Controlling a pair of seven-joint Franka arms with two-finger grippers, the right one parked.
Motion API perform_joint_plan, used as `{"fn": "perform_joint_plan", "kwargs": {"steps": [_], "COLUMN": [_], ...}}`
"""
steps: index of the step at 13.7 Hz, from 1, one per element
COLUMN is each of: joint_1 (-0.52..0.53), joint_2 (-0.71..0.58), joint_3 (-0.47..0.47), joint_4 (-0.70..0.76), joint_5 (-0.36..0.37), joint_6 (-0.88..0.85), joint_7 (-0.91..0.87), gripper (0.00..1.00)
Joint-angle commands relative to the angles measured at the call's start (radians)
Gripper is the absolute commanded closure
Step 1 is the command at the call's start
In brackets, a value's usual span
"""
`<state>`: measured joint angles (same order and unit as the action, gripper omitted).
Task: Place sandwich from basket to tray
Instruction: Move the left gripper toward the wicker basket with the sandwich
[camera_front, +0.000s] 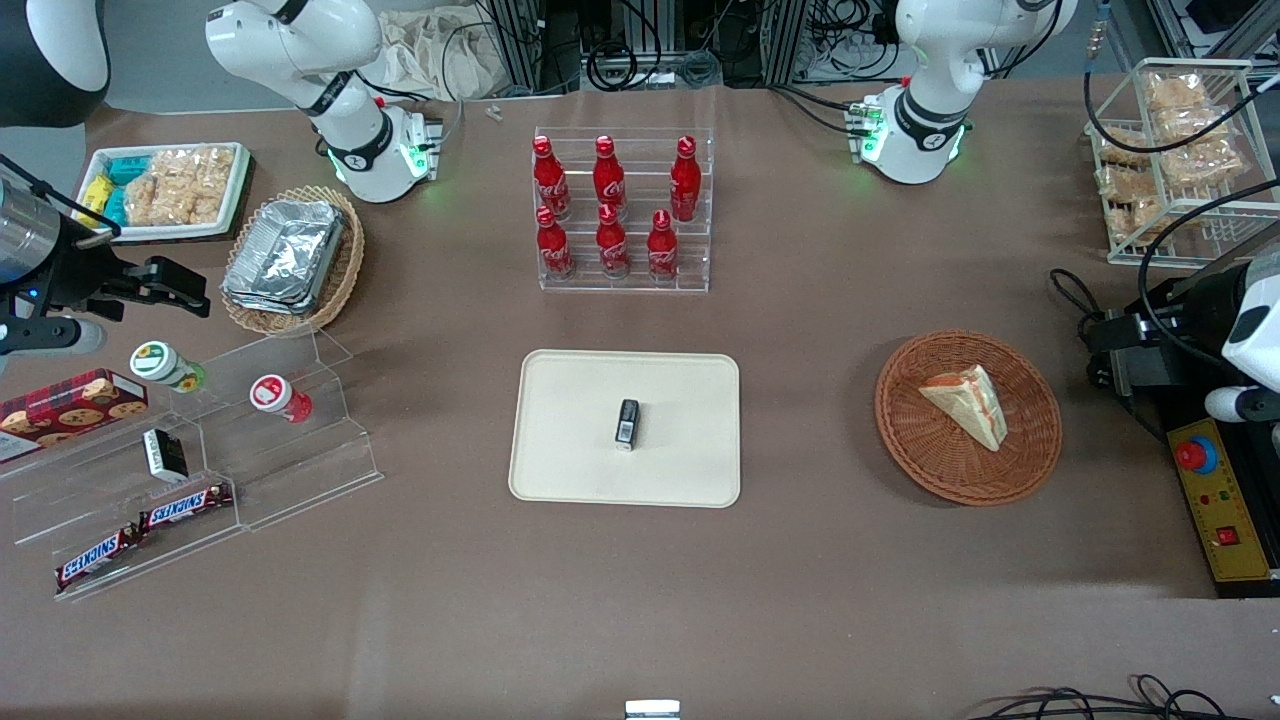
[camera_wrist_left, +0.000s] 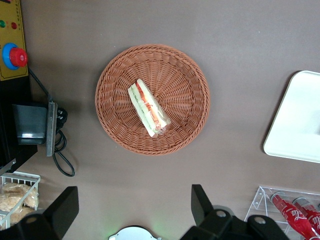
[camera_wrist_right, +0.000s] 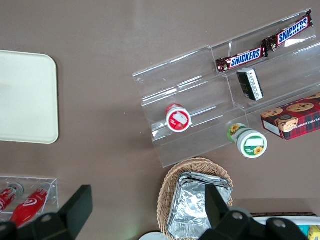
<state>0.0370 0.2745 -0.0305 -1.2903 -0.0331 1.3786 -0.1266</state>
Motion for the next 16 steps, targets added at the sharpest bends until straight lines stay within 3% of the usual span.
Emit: {"fn": "perform_joint_plan", "kwargs": {"steps": [1,5,7,11,16], "joint_1": [0.001,0.004,0.03,0.046,0.052], "joint_2": [0.015,0.016,-0.032,-0.181,-0.166], "joint_3": [-0.003,-0.002,-0.002,0.0,0.003], "joint_4": [0.023,0.002,-0.129,-0.582,-0.78], "joint_5": [0.015,0.015,0.003,0.015,-0.02], "joint_6": [-0.012,-0.012,0.028,0.448,0.682], "joint_7": [0.021,0.018,0.016,-0.001,-0.121], "gripper": [0.0,0.0,0.0,0.0,0.02]}}
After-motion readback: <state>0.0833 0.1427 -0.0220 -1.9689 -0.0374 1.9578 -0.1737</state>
